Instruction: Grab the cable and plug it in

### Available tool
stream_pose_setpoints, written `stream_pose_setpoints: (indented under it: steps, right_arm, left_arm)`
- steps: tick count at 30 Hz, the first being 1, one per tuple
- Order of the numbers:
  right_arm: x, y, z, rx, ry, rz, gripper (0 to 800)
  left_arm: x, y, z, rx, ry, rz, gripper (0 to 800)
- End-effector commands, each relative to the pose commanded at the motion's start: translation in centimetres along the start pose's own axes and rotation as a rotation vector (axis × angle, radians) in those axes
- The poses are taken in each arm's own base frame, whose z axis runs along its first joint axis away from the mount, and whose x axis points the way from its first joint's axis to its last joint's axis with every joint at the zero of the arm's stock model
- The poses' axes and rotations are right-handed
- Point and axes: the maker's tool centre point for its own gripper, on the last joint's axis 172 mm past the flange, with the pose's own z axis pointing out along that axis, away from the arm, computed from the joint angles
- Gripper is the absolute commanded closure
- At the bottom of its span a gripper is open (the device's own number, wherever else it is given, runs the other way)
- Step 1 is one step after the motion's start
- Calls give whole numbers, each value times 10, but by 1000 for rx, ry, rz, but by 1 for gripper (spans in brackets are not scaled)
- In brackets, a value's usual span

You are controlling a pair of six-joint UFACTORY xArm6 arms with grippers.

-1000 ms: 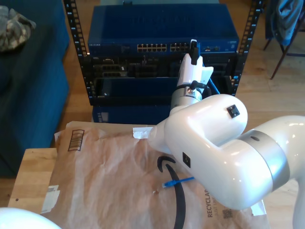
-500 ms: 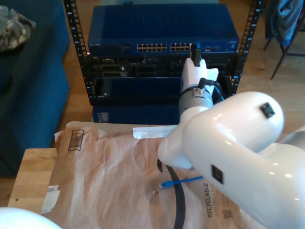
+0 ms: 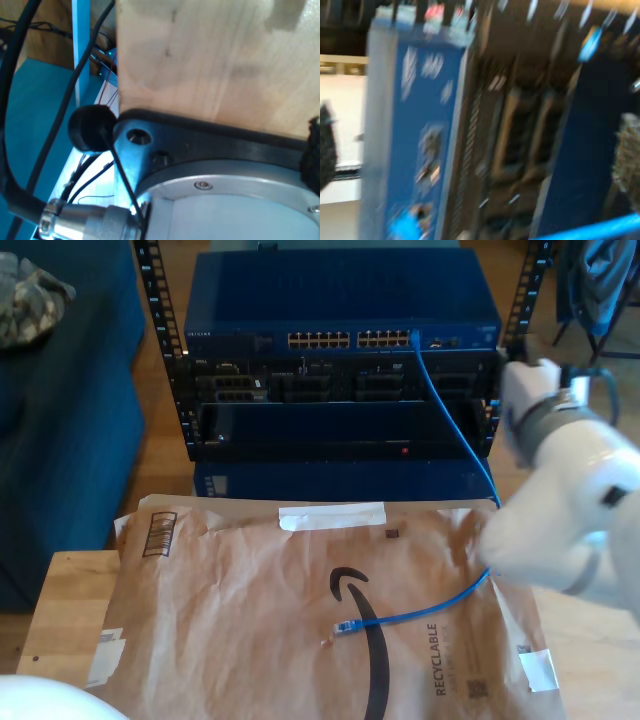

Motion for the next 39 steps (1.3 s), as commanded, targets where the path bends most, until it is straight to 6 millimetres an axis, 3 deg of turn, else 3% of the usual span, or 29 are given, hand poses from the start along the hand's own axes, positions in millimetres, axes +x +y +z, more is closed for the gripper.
stream_pose_setpoints:
  steps: [6,11,16,18,21,27,28,29,32,37,39]
  right_arm:
    - [77,40,-27,-127,25,-8,3]
    - [137,112,-62,-295,7,-7,3]
    - [194,179,-113,-428,-20,-2,3]
    - [206,206,-130,-486,-39,-6,3]
    - [214,242,-158,-571,-78,4,3]
    - [208,325,-252,-848,-181,39,3]
    - [213,328,-261,-855,-165,68,3]
    - [215,328,-266,-858,-165,77,2]
    - [197,341,-277,-903,-243,78,2]
    - [167,389,-317,-1034,-356,37,2]
    - [154,399,-328,-1047,-379,82,2]
  left_arm:
    - [0,0,0,-1,0,-3,0]
    - [0,0,0,0,0,-2,0]
    - [0,0,0,0,0,-2,0]
    - [0,0,0,0,0,0,0]
    - [0,0,0,0,0,-2,0]
    - [0,0,0,-1,0,-3,0]
    - [0,0,0,-1,0,-3,0]
    - [0,0,0,0,0,-2,0]
    - [0,0,0,0,0,0,0]
    - [0,0,0,0,0,-2,0]
    - [0,0,0,-1,0,-1,0]
